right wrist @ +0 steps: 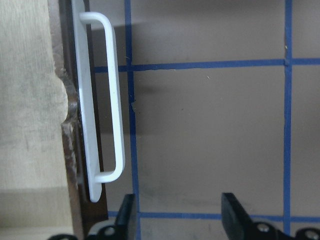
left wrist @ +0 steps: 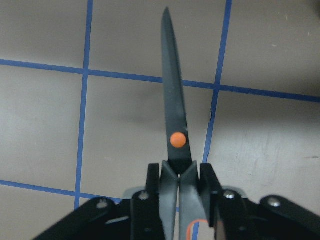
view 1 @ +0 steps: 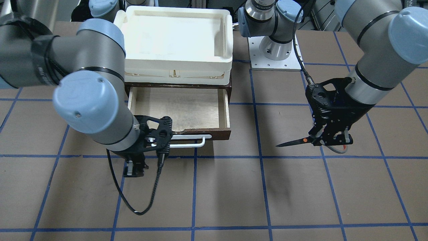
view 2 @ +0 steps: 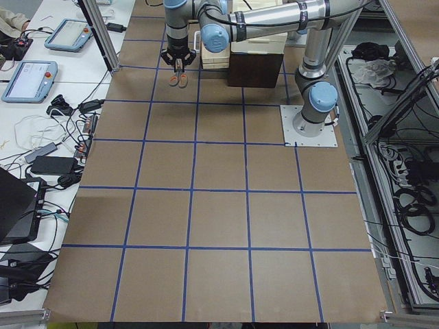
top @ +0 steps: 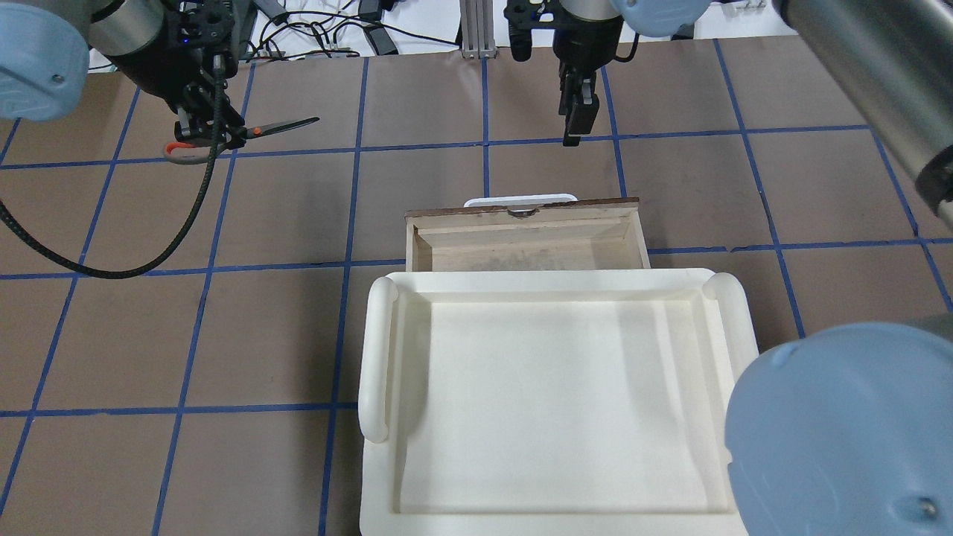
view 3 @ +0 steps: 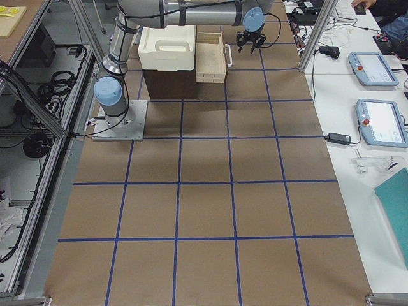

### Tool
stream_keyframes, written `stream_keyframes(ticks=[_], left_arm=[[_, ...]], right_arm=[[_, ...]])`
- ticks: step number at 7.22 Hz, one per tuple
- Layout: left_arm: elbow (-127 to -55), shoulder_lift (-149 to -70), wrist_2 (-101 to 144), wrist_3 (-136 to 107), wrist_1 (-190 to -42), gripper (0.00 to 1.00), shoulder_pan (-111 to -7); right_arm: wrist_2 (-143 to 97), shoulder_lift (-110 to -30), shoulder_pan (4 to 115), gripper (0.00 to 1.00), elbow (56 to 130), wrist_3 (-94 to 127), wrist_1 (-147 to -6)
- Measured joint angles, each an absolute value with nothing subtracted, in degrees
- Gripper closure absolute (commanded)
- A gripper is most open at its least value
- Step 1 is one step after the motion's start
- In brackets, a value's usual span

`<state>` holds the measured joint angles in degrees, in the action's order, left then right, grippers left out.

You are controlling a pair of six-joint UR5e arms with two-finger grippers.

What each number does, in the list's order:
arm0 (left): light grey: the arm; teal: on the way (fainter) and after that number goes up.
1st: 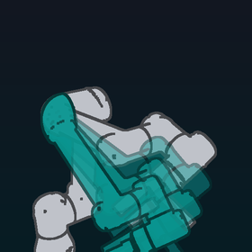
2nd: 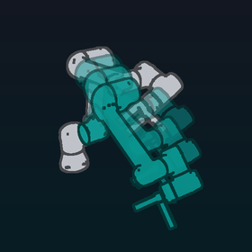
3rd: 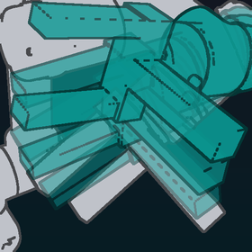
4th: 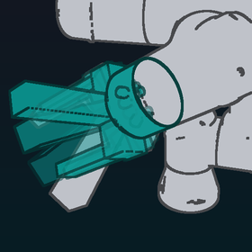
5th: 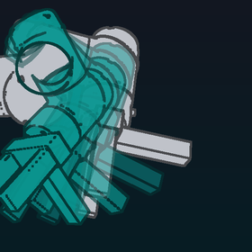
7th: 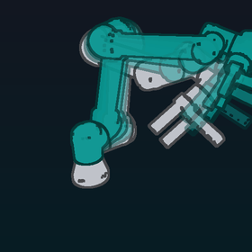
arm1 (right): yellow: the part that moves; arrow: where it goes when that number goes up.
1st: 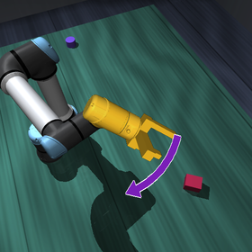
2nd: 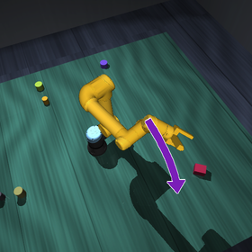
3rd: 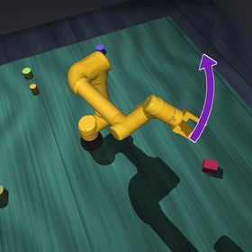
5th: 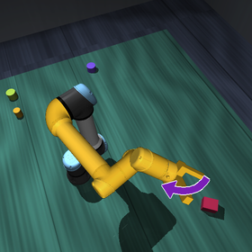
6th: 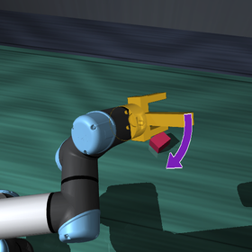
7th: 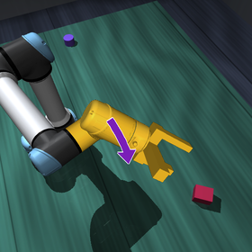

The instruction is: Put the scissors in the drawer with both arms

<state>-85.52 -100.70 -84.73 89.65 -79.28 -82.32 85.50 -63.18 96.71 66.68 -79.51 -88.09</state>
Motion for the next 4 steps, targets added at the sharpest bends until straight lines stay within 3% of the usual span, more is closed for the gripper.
stream_keyframes(ticks=[4], left_arm=[[-86.0, -100.4, -84.9, 75.3, -79.4, 1.00, -90.8]], right_arm=[[86.5, -82.2, 87.0, 0.15, 79.4, -62.9, -82.8]])
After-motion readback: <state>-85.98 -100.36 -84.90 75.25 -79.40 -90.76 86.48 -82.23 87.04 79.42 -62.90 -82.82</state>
